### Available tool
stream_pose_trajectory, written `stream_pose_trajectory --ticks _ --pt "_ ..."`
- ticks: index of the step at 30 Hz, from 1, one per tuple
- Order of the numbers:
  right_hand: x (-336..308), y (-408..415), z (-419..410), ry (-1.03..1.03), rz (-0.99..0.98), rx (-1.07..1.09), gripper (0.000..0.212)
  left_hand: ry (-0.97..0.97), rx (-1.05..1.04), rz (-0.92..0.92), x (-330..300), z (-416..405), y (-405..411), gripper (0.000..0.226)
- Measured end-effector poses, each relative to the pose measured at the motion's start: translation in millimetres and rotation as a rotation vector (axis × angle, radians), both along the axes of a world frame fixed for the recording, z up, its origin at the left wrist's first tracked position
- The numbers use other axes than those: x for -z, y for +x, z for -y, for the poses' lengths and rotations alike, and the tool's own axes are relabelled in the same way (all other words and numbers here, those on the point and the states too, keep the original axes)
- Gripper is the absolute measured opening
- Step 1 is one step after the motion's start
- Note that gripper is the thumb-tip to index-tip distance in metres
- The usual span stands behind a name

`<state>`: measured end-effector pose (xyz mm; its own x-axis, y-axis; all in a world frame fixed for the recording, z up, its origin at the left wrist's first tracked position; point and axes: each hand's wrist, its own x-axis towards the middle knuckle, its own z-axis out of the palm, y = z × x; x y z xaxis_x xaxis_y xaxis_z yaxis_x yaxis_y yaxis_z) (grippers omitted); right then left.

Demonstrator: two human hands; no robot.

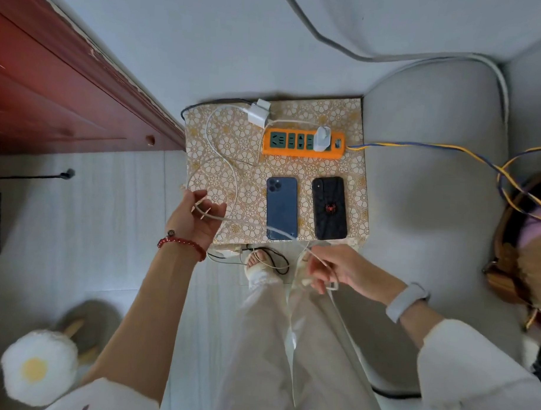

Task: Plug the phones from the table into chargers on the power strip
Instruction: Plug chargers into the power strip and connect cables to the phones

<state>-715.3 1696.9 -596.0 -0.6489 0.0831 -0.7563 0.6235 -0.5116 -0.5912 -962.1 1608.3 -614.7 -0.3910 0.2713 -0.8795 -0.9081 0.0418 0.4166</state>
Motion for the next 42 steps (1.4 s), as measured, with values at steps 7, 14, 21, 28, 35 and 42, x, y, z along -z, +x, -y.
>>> stream_pose_trajectory --ticks 7,14,21,28,35,42 --pt "-2.7 -26.1 2.5 0.501 0.027 -0.233 0.024 -0.512 0.955 -1.023 8.3 13.9 35.8 0.07" --pt "5.9 -24.6 5.8 0.819 0.158 -0.154 0.025 -0.001 1.602 -1.138 13.9 24.5 72.2 0.028" --pt "29.4 30.5 -21.3 0.976 0.645 0.13 0.024 -0.017 1.462 -1.311 13.0 47.4 62.4 0.027" --pt "33.5 38.3 -28.4 0.091 0.321 0.899 0.014 -0.128 1.633 -1.281 32.1 57.1 74.6 0.019" --pt "47.0 38.7 -40.7 0.214 0.404 1.144 0.012 -0.319 2.04 -0.898 55.0 58.0 97.6 0.028" --pt "88.2 51.5 -11.5 0.516 0.595 0.422 0.026 -0.37 1.755 -0.988 70.5 2.1 128.2 0.043"
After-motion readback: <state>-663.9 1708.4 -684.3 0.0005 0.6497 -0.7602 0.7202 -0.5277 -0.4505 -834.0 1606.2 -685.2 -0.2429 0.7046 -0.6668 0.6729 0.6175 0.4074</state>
